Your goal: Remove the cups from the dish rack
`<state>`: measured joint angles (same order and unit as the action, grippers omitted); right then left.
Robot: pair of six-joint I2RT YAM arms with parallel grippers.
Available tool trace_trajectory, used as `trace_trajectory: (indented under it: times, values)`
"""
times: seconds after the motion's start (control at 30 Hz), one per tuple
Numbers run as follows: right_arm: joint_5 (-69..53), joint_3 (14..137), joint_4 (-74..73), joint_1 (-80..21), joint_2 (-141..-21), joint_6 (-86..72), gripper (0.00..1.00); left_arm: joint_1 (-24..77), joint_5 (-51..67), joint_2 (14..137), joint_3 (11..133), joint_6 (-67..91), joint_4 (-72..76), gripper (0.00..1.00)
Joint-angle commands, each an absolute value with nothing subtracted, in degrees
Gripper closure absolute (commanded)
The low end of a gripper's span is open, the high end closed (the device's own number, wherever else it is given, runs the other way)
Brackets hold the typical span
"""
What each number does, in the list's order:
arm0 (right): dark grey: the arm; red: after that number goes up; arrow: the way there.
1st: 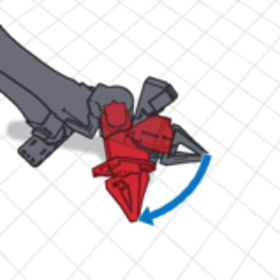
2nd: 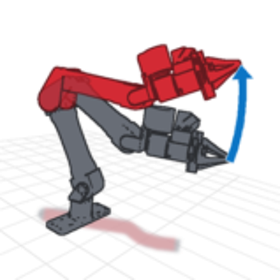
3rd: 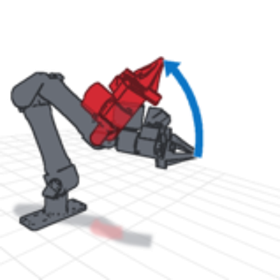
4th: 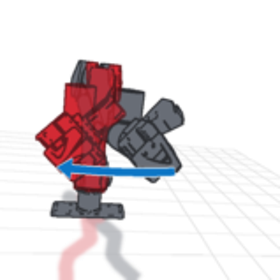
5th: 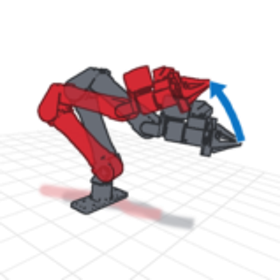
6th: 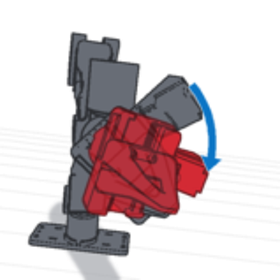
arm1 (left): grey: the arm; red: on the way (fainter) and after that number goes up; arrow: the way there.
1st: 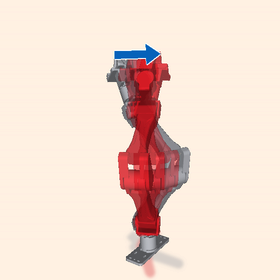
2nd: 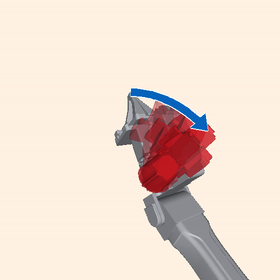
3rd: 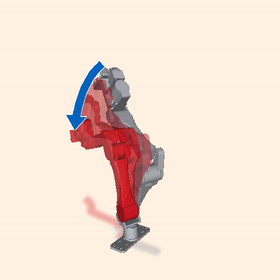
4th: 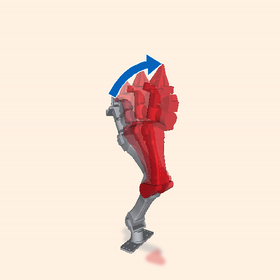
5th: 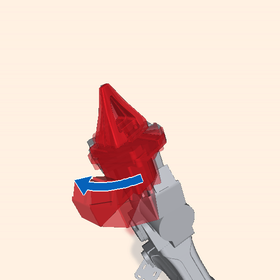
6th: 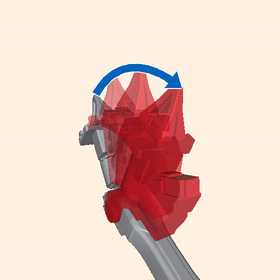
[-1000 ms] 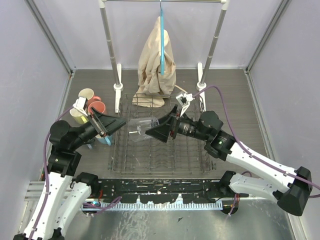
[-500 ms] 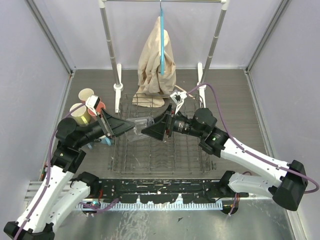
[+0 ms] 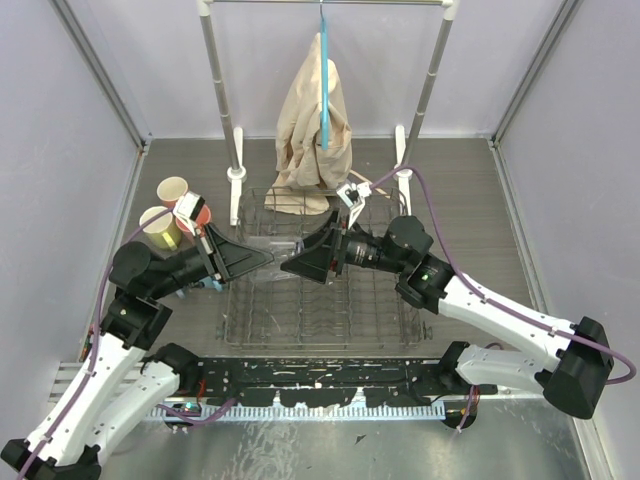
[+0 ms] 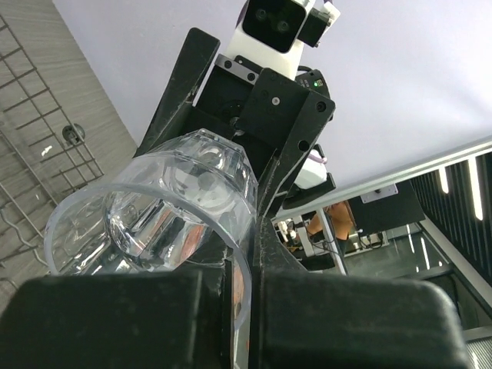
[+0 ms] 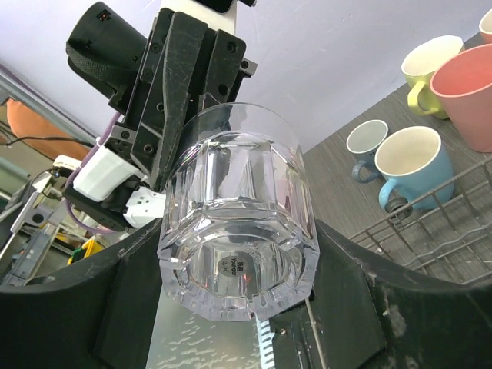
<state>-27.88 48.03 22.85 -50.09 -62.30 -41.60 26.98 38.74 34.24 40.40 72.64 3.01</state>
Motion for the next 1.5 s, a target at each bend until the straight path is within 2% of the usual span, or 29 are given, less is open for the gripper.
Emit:
trace_trajectory:
  times: [0.0, 0.07, 0.13, 0.23, 0.3, 0.53, 0.77, 0.87, 1.17, 1.47]
  values:
    - [-26.0, 49.1, 27.4, -49.7, -61.2, -40.3, 0.70, 26.7, 35.5, 34.3, 40.1, 71.8, 1.9, 1.00]
    - [-25.8, 48.7, 27.4, -49.6, -60.8, -40.3, 0.44, 26.7, 35.3, 34.3, 40.5, 71.5, 1.3, 1.00]
    - [-25.3, 48.2, 26.9, -49.4, -60.2, -40.1, 0.26, 26.8, 35.0, 34.3, 41.3, 70.5, 0.0, 1.00]
    - [-24.5, 47.4, 25.4, -49.2, -58.9, -39.1, 0.11, 26.8, 33.9, 33.9, 42.7, 69.0, -2.7, 1.00]
    - [-23.7, 46.9, 23.8, -48.9, -57.9, -38.3, 0.05, 26.7, 32.6, 33.4, 44.0, 67.5, -5.3, 1.00]
    - [-19.2, 45.9, 16.2, -48.5, -53.2, -33.8, 0.02, 26.6, 23.4, 32.0, 51.7, 59.1, -24.3, 1.00]
    - [-15.2, 44.9, 9.6, -48.5, -49.7, -30.3, 0.02, 26.7, 0.4, 33.0, 62.7, 49.6, -51.9, 1.00]
    - [-14.1, 44.1, 7.6, -48.5, -48.3, -29.2, 0.02, 26.6, -7.5, 35.2, 65.0, 47.0, -59.5, 1.00]
    - [-12.1, 42.5, 3.4, -48.4, -43.1, -25.3, 0.02, 26.7, -25.3, 39.2, 66.6, 42.8, -70.8, 1.00]
    - [-12.2, 41.2, 2.8, -48.4, -41.2, -24.2, 0.02, 26.1, -33.3, 41.1, 65.0, 42.2, -72.4, 1.00]
